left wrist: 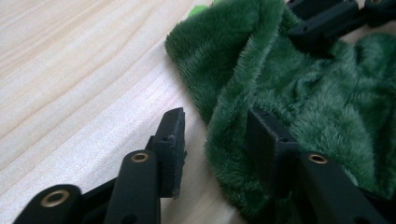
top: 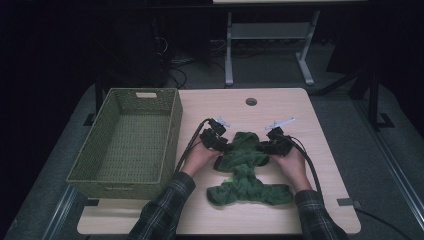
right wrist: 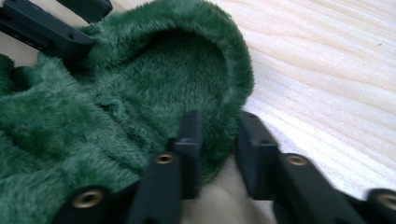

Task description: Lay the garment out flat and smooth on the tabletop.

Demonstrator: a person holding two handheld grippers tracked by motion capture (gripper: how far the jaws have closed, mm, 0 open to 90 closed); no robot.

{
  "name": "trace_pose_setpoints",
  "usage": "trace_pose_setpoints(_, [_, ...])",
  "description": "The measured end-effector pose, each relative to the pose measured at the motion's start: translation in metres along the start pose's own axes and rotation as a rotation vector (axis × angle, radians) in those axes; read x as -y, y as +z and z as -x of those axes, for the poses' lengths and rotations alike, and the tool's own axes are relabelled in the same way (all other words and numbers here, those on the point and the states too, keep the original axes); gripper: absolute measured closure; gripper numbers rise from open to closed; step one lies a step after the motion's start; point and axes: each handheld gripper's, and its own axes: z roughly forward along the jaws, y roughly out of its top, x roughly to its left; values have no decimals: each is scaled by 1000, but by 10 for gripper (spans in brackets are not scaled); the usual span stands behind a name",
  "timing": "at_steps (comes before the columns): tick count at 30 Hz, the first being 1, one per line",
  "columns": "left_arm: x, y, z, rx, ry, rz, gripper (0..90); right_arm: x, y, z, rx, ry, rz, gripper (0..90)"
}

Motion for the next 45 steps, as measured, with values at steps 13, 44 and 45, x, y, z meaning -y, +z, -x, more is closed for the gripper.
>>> trace_pose_setpoints(13, [-2,-18,7,-35,51,22,874,-5,-14,-7,26,-47,32,874])
trace_pose_setpoints(44, [4,12,-17,-193,-20,102,864,0,-7,36,105,8,14,878])
trace_pose_setpoints(45, [3,11,-17,-188,-32,107,841,0,-7,36,102,5,14,856])
